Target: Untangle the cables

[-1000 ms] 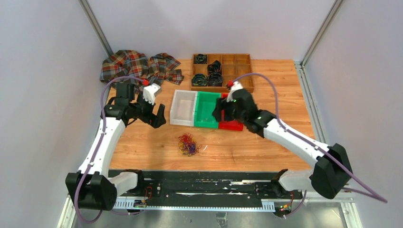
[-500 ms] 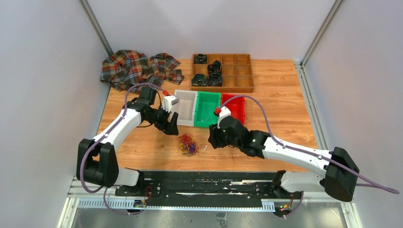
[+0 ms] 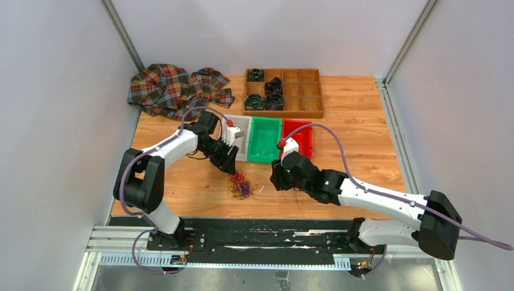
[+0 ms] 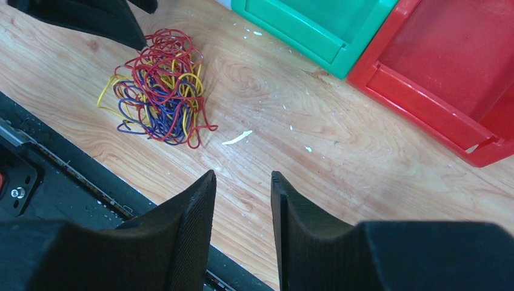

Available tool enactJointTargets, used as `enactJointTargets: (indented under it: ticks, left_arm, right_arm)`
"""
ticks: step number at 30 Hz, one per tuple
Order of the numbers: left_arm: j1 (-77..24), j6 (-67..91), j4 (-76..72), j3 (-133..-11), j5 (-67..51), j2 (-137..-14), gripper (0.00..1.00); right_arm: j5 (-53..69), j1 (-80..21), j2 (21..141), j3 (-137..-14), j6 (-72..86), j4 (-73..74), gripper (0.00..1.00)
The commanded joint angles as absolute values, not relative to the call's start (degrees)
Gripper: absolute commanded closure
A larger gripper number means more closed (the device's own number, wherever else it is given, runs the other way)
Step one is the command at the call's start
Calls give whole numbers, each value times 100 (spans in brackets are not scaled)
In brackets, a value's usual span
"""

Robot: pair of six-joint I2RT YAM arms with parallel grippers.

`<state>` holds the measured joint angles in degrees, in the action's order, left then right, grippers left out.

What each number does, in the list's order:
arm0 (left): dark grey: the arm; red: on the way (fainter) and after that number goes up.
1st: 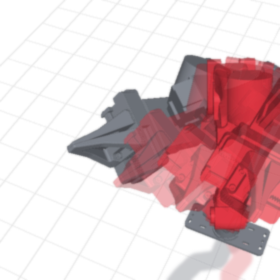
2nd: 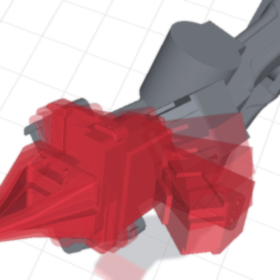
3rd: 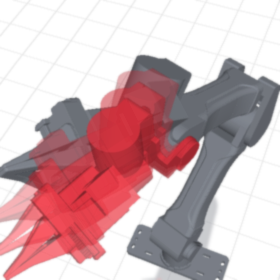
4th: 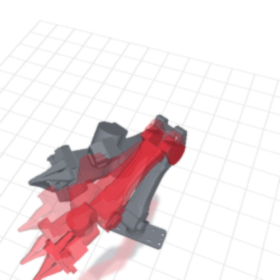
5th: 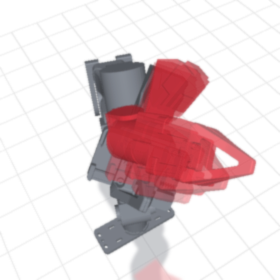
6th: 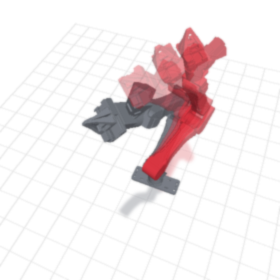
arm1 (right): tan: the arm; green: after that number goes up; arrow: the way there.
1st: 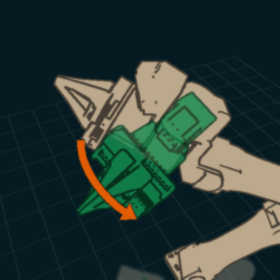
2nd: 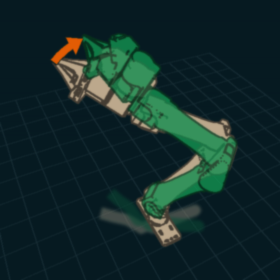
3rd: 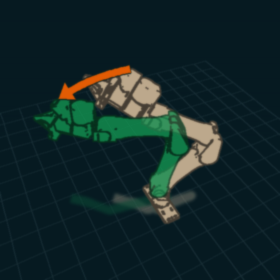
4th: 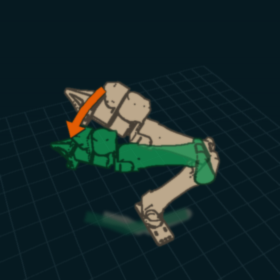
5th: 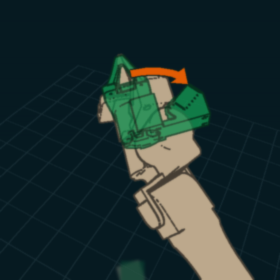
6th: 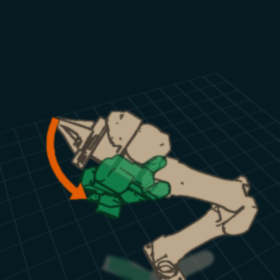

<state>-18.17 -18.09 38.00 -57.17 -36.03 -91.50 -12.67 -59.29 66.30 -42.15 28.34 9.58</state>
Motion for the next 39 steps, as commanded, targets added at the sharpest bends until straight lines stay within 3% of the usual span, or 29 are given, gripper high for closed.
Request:
enactJointTargets:
  ticks: [1,7,11,14,18,27,34,39]
  left_arm:
    - [-1852,-2068,3740,-5877,-3649,-9347,49]
    - [-1851,-2464,3971,-5789,-4031,-9268,62]
    - [-1853,-2664,4379,-5943,-4297,-9165,85]
    - [-1850,-2730,4606,-6014,-4344,-8977,96]
    - [-1854,-2678,4836,-6083,-4395,-8646,99]
    - [-1849,-2458,5006,-6067,-4265,-8080,96]
    - [-1850,-3318,5016,-5939,-3527,-8684,60]
    - [-1846,-3516,5067,-6185,-3509,-9369,52]
  right_arm:
    - [-1398,-6020,6447,-4225,2815,963,62]
    - [-1428,-6013,6407,-4226,2800,935,66]
    - [-1429,-6012,6476,-4244,2775,902,70]
    - [-1433,-6013,6516,-4293,2731,858,73]
    - [-1390,-6012,6576,-4361,2658,782,75]
    - [-1166,-6016,6801,-4494,2600,570,77]
    - [-1150,-6019,6618,-4497,2580,598,67]
    - [-1144,-6018,6512,-4483,2622,696,66]
